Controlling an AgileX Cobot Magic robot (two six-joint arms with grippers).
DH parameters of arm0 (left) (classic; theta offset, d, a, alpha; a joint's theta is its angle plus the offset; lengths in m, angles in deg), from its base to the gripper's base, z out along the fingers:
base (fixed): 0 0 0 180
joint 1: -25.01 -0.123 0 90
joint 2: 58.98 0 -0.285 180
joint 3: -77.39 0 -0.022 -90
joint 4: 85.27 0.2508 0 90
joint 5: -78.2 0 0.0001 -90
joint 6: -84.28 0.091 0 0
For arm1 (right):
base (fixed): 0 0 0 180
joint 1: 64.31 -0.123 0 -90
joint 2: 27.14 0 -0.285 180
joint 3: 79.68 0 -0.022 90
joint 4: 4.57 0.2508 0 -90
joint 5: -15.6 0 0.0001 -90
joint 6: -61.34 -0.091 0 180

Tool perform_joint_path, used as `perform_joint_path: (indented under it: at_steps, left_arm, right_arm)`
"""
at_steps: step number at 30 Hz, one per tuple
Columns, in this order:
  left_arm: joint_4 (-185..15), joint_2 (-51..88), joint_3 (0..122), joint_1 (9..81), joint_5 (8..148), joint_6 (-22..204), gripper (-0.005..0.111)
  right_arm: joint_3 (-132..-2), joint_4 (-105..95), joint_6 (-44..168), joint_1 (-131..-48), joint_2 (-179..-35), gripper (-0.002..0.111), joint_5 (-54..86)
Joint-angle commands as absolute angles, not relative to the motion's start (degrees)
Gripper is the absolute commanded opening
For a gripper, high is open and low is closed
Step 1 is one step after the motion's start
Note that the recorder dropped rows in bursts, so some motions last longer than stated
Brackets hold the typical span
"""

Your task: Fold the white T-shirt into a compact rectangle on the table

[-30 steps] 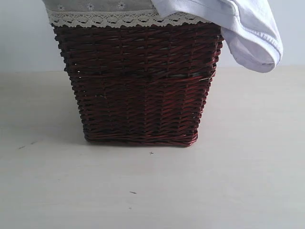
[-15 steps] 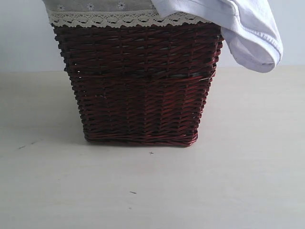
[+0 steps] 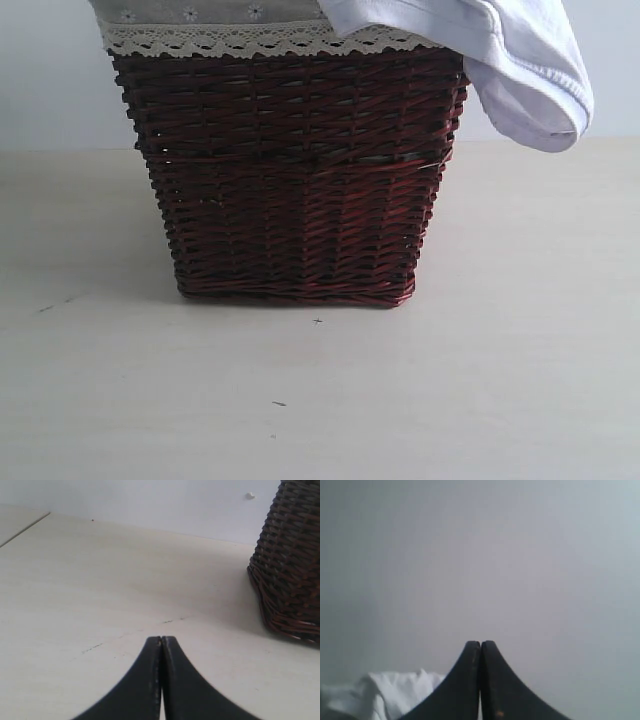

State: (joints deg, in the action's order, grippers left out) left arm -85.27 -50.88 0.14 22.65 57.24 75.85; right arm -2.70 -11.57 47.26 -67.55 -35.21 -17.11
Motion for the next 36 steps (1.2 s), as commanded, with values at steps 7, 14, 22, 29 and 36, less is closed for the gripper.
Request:
perform_joint_path:
  at_steps: [7, 14, 22, 29, 36]
  left_arm:
    - [-85.0, -51.2, 0.2, 22.9, 57.6, 75.6, 0.0]
    - [-85.0, -51.2, 0.2, 22.9, 57.6, 75.6, 0.0]
    - [-85.0, -51.2, 0.2, 22.9, 57.6, 75.6, 0.0]
    - [-85.0, -51.2, 0.2, 22.9, 57.6, 75.6, 0.0]
    - [-85.0, -51.2, 0.2, 22.9, 57.6, 75.6, 0.0]
  right_arm:
    - [-19.7, -29.8, 25.2, -67.6, -37.5, 0.001, -5.8]
    - [-34.9, -60.1, 3.1, -67.6, -50.8, 0.032, 10.3]
    - [-43.4, -71.3, -2.2, -67.6, -69.4, 0.044, 18.6]
    - [-53.2, -48.4, 20.9, -67.6, -86.0, 0.044, 46.4]
    - [-62.0, 11.6, 82.2, -67.6, -94.6, 0.044, 54.9]
